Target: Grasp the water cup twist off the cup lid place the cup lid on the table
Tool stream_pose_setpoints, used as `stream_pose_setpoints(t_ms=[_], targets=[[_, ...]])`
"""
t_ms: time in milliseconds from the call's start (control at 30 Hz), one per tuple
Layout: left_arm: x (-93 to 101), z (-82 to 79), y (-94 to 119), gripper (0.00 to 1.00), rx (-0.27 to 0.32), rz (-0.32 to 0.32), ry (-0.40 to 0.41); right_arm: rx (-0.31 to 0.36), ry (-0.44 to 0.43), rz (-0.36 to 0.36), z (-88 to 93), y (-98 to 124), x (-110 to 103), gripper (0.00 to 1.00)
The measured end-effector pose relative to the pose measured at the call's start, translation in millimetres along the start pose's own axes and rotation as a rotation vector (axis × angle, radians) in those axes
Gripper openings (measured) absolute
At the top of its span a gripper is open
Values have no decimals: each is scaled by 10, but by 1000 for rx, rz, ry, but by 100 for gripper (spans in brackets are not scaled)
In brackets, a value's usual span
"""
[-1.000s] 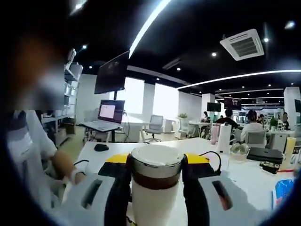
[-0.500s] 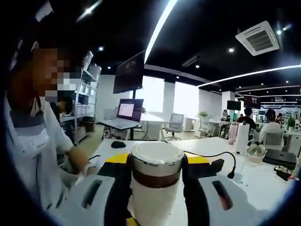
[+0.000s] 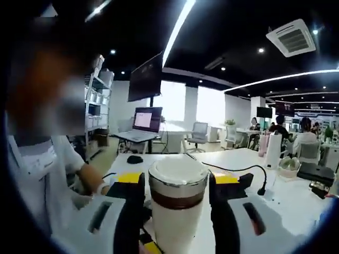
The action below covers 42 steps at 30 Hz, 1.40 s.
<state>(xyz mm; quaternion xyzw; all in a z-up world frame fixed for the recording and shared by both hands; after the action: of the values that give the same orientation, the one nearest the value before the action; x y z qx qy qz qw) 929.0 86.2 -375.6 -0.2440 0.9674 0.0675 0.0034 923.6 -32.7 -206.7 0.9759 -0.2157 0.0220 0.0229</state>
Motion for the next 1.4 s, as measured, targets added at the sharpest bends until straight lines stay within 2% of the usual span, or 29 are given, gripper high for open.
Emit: stream_pose_setpoints(t_ms=[100, 167, 200, 233, 367, 500, 533, 633, 700, 900, 1000, 1200, 1400], targets=[[-3, 1, -1, 50, 0, 0, 0, 31, -13, 73, -49, 41, -28, 59], [-4, 1, -2, 50, 0, 0, 0, 47, -71, 160, -38, 73, -65, 57], [-6, 2, -2, 50, 0, 0, 0, 52, -75, 162, -22, 70, -106, 57], [-5, 2, -2, 50, 0, 0, 0, 51, -80, 194, -7, 73, -132, 59], [-5, 2, -4, 50, 0, 0, 1, 29, 17, 370, 20, 57, -228, 64], [-4, 2, -4, 50, 0, 0, 0, 35, 84, 648, 54, -13, -366, 66], [-4, 2, -5, 50, -1, 0, 0, 52, 114, 690, 41, -41, -410, 67], [-3, 2, -5, 50, -2, 0, -1, 140, 114, 786, -2, -127, -541, 68], [-3, 1, -5, 50, -2, 0, -1, 150, 98, 838, 6, -164, -578, 70], [-8, 0, -6, 50, -3, -1, -1, 180, 106, 1060, 73, -225, -631, 73], [-12, 0, -6, 50, -3, -2, -1, 166, 119, 1106, 107, -273, -621, 73], [-14, 0, -7, 50, -4, -2, -2, 162, 146, 1111, 115, -361, -622, 67], [-10, 2, -10, 50, -4, -3, -3, 188, 107, 1123, 136, -299, -571, 57]])
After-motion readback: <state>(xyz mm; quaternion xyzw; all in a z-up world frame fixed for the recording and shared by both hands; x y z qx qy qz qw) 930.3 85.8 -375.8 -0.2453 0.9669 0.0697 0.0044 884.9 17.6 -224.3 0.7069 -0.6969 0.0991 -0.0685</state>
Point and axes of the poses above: the point that each gripper's makers call its tool centre point, and the gripper's own axes: y roughly backward along the fingers, x roughly to its right, z roughly out of its underside, the point moved 8 cm from there along y, roughly backward along the fingers
